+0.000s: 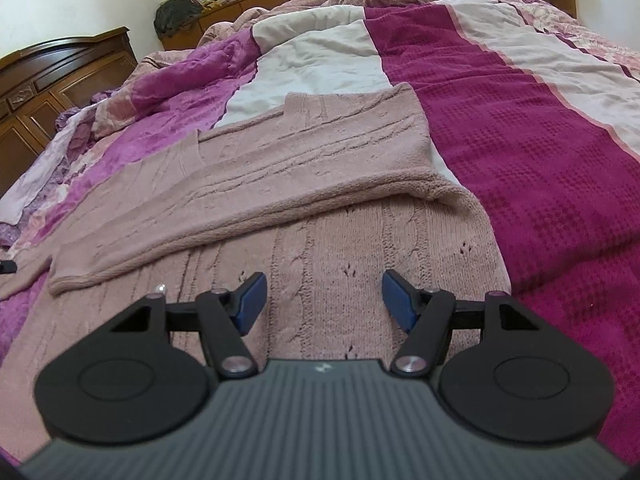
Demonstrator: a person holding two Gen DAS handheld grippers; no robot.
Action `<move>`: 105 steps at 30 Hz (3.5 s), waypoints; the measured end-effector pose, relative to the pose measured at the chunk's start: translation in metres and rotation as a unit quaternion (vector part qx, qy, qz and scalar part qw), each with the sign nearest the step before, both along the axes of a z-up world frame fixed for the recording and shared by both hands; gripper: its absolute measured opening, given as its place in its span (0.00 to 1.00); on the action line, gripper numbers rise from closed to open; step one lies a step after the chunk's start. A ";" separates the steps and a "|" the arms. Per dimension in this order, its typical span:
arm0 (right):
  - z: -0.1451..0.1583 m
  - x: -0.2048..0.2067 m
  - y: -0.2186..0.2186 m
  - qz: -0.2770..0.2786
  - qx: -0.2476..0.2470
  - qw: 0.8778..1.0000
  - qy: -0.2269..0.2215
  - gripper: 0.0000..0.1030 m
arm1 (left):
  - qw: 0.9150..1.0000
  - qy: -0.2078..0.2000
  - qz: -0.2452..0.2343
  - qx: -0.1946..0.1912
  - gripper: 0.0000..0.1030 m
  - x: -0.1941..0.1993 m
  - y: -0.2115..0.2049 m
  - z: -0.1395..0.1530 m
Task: Fold small clothes
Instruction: 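Move the left gripper to the other sleeve cuff, then close the left gripper on the sleeve cuff, then lay the sleeve across the cardigan body and open the left gripper, then move the right gripper to the side edge of the cardigan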
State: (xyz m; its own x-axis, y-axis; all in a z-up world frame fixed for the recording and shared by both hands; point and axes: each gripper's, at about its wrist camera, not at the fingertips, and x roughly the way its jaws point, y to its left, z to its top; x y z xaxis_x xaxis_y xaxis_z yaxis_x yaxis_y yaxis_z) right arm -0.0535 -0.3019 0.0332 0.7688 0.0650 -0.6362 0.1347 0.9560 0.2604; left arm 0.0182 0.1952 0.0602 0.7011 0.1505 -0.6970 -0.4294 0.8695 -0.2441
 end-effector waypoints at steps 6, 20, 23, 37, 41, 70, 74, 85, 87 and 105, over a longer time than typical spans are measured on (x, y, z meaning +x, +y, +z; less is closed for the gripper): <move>-0.002 -0.001 0.001 -0.002 -0.003 1.000 0.000 0.64 | 0.996 -0.016 0.062 -0.062 0.99 0.000 0.032 -0.019; -0.006 0.001 0.005 -0.004 -0.016 1.000 0.005 0.64 | 0.996 -0.035 0.084 -0.001 0.99 0.053 0.063 -0.038; -0.007 0.002 0.007 -0.004 -0.020 1.000 0.005 0.66 | 0.996 -0.027 0.085 0.008 0.99 0.061 0.064 -0.039; -0.007 0.002 0.011 -0.003 -0.027 1.000 0.002 0.68 | 0.994 -0.070 0.086 0.006 0.16 0.049 0.076 -0.019; -0.006 0.001 0.009 -0.006 -0.021 1.000 -0.001 0.68 | 0.992 -0.106 0.063 0.017 0.09 0.039 0.070 0.001; 0.007 -0.023 -0.016 -0.036 0.035 0.998 -0.040 0.69 | 0.948 -0.244 -0.202 0.009 0.08 0.030 -0.157 0.126; 0.003 -0.025 -0.020 -0.041 0.046 0.997 -0.039 0.69 | 0.946 -0.218 -0.240 0.008 0.09 0.035 -0.202 0.108; -0.006 -0.027 -0.029 -0.047 0.077 0.995 -0.038 0.68 | 0.941 -0.112 -0.318 0.033 0.09 0.038 -0.281 0.019; -0.007 -0.027 -0.031 -0.048 0.083 0.995 -0.038 0.68 | 0.941 -0.091 -0.324 0.030 0.09 0.038 -0.284 0.006; -0.009 -0.026 -0.031 -0.047 0.086 0.995 -0.035 0.69 | 0.937 -0.019 -0.348 0.040 0.50 0.020 -0.272 -0.005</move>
